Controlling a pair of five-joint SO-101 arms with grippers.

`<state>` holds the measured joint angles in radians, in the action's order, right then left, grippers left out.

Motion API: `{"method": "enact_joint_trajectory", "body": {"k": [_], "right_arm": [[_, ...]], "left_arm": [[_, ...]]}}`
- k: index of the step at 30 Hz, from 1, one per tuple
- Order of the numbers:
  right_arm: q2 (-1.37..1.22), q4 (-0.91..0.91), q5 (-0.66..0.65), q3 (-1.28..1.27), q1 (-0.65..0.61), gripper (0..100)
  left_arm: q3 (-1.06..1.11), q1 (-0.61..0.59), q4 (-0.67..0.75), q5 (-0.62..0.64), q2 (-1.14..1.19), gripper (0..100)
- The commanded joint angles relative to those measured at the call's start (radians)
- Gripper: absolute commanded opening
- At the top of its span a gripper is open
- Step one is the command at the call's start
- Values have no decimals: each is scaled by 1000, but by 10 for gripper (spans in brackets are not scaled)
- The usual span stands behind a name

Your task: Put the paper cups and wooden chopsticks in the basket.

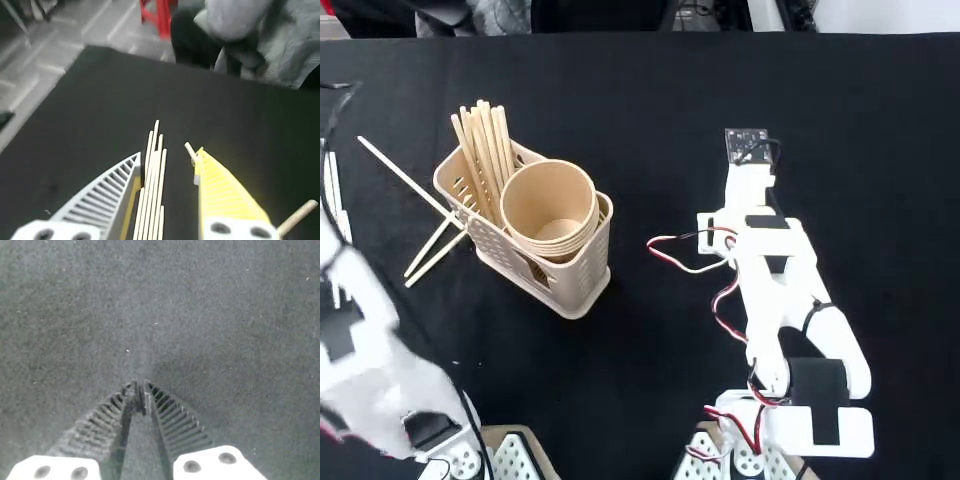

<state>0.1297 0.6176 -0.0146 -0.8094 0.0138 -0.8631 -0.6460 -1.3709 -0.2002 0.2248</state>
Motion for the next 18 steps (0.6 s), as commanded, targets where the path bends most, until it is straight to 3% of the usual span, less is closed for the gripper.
{"method": "enact_joint_trajectory", "body": {"k": [1, 6, 12, 18], "right_arm": [[22, -14, 2, 5, -17, 15], [22, -14, 2, 7, -17, 15], [22, -14, 2, 7, -17, 15], [22, -14, 2, 5, -17, 15]], "left_arm": [[-297, -38, -12, -18, 405, 180], [-545, -124, -3, -18, 720, 180], [-771, -139, -14, -57, 996, 180], [-789, -124, 72, -94, 1160, 180]]}}
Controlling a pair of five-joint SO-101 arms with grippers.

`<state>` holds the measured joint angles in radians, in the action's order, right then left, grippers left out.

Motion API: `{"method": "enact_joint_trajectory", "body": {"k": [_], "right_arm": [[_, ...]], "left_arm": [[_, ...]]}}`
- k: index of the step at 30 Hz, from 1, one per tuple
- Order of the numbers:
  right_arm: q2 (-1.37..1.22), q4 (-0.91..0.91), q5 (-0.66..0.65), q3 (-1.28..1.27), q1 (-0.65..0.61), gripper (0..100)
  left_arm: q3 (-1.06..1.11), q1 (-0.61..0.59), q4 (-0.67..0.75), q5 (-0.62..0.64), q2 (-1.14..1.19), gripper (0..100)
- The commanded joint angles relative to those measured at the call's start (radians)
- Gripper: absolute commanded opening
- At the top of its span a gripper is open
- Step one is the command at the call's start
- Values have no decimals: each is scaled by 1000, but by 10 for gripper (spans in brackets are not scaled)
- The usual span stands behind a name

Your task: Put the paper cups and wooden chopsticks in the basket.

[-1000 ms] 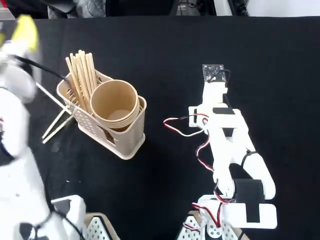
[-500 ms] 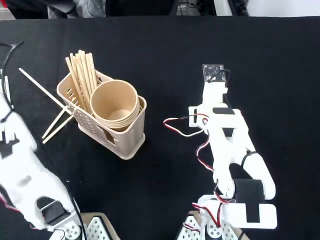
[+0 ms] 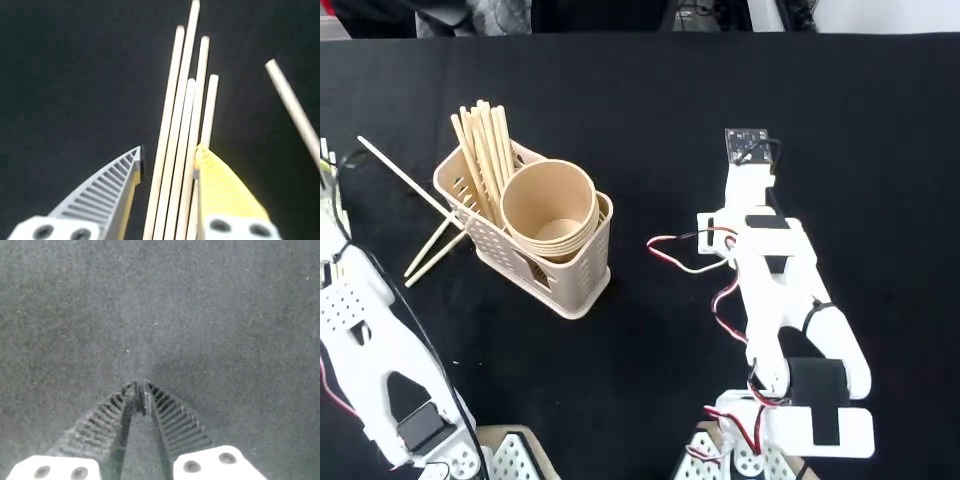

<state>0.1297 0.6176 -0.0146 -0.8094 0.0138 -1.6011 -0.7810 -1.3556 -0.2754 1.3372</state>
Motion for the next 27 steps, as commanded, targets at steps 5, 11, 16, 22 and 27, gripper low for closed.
{"method": "enact_joint_trajectory", "body": {"k": [5, 11, 16, 22, 27], "right_arm": [[22, -14, 2, 5, -17, 15], [22, -14, 2, 5, -17, 15], [22, -14, 2, 5, -15, 15], [22, -14, 2, 5, -15, 15], [22, -14, 2, 5, -15, 15]], "left_arm": [[-58, -5, 61, -15, 101, 107], [-59, -12, 14, -20, 101, 66], [-59, -8, -25, -20, 77, 28], [-61, -12, -107, -12, -15, 29], [-61, -8, -206, -12, -143, 29]]}}
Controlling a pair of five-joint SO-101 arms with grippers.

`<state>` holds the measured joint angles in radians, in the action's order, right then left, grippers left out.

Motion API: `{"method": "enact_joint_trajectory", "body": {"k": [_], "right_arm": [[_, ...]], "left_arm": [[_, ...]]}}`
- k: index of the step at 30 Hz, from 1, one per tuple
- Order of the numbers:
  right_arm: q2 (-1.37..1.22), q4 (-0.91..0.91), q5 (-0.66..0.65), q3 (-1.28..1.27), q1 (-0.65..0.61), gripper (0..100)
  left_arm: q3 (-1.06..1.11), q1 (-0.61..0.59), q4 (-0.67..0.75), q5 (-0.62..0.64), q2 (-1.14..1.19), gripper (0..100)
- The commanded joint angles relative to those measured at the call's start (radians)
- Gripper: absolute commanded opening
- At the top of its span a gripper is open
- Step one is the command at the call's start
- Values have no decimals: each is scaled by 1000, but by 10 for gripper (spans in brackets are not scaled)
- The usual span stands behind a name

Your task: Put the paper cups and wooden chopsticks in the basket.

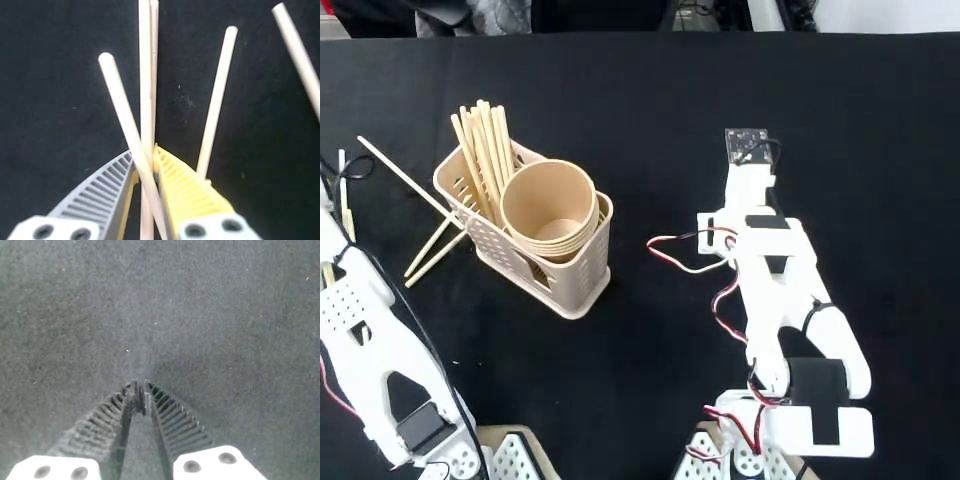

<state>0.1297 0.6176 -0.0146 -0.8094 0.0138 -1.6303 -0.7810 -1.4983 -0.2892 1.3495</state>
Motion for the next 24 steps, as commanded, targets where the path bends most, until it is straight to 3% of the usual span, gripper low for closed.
{"method": "enact_joint_trajectory", "body": {"k": [1, 10, 24], "right_arm": [[22, -14, 2, 5, -15, 15], [22, -14, 2, 5, -15, 15], [22, -14, 2, 5, -15, 15]], "left_arm": [[-31, -7, -83, 2, -184, 29], [-36, -1, -256, 35, -476, 29], [16, -48, -270, 144, -798, 29]]}}
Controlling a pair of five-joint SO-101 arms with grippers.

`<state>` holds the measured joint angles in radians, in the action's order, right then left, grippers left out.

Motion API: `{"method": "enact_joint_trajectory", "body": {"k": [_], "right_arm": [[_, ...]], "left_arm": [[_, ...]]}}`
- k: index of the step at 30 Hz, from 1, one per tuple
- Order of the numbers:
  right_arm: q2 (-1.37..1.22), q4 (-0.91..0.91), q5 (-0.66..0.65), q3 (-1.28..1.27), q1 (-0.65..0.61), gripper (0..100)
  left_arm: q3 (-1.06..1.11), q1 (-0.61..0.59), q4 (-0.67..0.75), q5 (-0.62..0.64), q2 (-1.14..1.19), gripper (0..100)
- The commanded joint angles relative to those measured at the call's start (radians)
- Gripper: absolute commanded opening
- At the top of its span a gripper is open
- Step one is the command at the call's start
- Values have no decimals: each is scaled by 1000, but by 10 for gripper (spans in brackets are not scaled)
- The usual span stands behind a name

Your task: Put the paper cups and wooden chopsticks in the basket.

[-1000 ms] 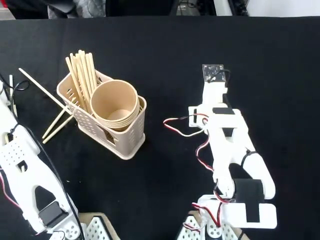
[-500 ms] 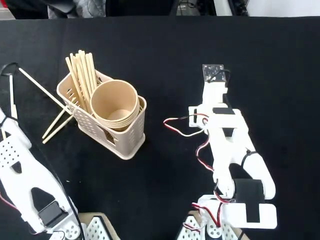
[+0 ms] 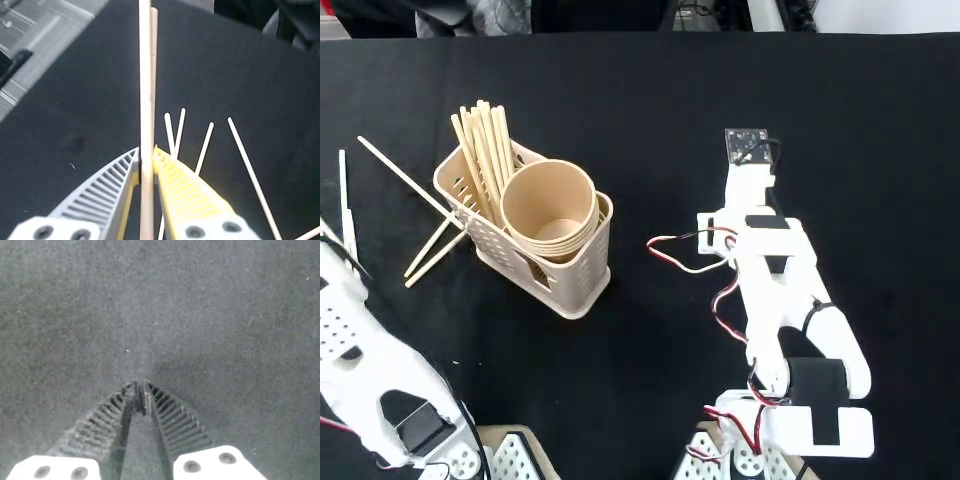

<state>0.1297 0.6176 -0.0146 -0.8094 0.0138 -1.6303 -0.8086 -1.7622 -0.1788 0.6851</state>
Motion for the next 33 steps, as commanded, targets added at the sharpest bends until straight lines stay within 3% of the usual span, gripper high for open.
{"method": "enact_joint_trajectory", "body": {"k": [1, 8, 15, 18, 26, 33], "right_arm": [[22, -14, 2, 5, -15, 15], [22, -14, 2, 5, -15, 15], [22, -11, 2, 5, -14, 15], [22, -8, 2, 4, -14, 15], [22, -8, 2, 4, -12, 15], [22, -8, 2, 4, -14, 15]], "left_arm": [[59, -35, -6, 46, -166, 29], [438, -28, -3, 101, -489, 29], [717, 107, 18, 117, -925, 29], [886, 182, 107, 117, -1086, 29], [1581, 302, 681, 178, -1494, 29], [2301, 472, 1396, 181, -1939, 29]]}}
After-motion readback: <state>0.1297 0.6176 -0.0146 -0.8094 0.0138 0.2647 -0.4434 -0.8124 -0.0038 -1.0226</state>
